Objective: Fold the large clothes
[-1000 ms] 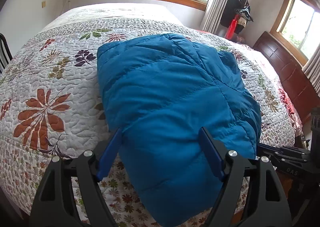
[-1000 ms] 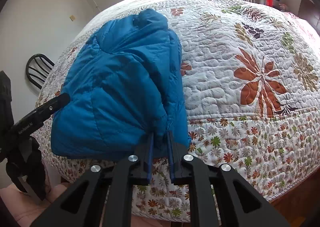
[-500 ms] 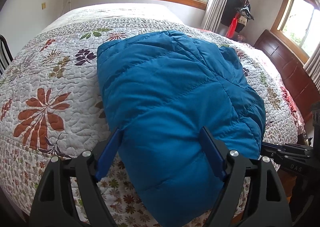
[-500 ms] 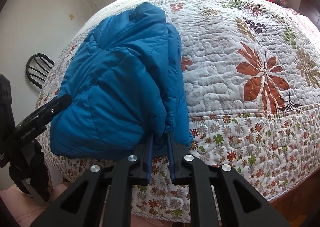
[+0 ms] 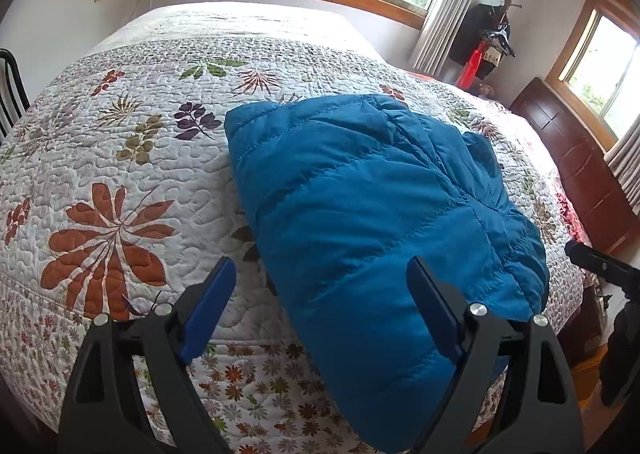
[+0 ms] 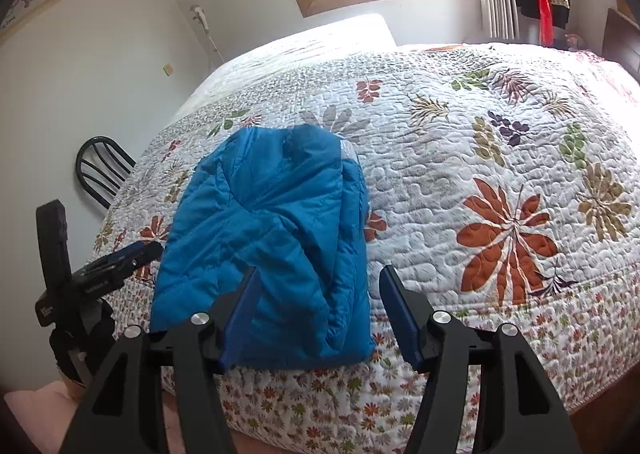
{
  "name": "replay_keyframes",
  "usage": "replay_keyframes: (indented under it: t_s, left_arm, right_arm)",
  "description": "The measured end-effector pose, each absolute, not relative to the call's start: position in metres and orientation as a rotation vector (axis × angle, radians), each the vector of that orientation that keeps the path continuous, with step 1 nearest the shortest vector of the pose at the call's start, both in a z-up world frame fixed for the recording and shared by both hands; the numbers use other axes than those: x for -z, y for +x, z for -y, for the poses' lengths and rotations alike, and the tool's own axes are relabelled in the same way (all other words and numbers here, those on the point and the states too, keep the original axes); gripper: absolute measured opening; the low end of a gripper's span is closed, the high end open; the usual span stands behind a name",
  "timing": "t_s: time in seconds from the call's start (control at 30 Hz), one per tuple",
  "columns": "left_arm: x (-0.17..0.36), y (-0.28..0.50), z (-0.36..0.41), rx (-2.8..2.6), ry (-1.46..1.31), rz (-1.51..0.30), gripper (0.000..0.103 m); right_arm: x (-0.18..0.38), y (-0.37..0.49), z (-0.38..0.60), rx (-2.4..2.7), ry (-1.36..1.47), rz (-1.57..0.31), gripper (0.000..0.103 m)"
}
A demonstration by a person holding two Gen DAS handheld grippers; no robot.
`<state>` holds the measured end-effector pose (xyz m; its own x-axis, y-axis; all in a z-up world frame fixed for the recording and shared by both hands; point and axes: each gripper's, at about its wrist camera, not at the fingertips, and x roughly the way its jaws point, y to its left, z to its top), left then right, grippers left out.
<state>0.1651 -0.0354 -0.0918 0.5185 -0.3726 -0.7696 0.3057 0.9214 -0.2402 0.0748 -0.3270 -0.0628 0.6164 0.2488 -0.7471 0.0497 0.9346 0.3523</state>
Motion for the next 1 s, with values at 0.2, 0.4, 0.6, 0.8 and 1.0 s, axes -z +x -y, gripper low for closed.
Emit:
replay_keyframes:
  t_s: [0.2,0.4,0.6,0.8,1.0]
  left_arm:
    - [0.111,0.181,0.030,0.474,-0.151,-1.032,0.091]
    - [0.128,0.191,0.030,0.537,-0.225,-1.076,0.096]
    - [0.138,0.192,0.030,0.621,-0.275,-1.126,0.097]
    - [0.155,0.213,0.041,0.705,-0.298,-1.142,0.101]
    - [0.156,0.220,0.048,0.731,-0.308,-1.114,0.091]
  right_arm:
    - [0.089,0.120,0.333,-0.179,0.433,-0.997,0.080]
    - [0.126,0.138,0.335,-0.200,0.485,-1.083,0.099]
    - [0.148,0.141,0.332,-0.248,0.525,-1.128,0.099]
    - [0.163,0.151,0.327,-0.293,0.571,-1.153,0.099]
    - [0.168,0.154,0.313,-0.381,0.596,-1.127,0.084]
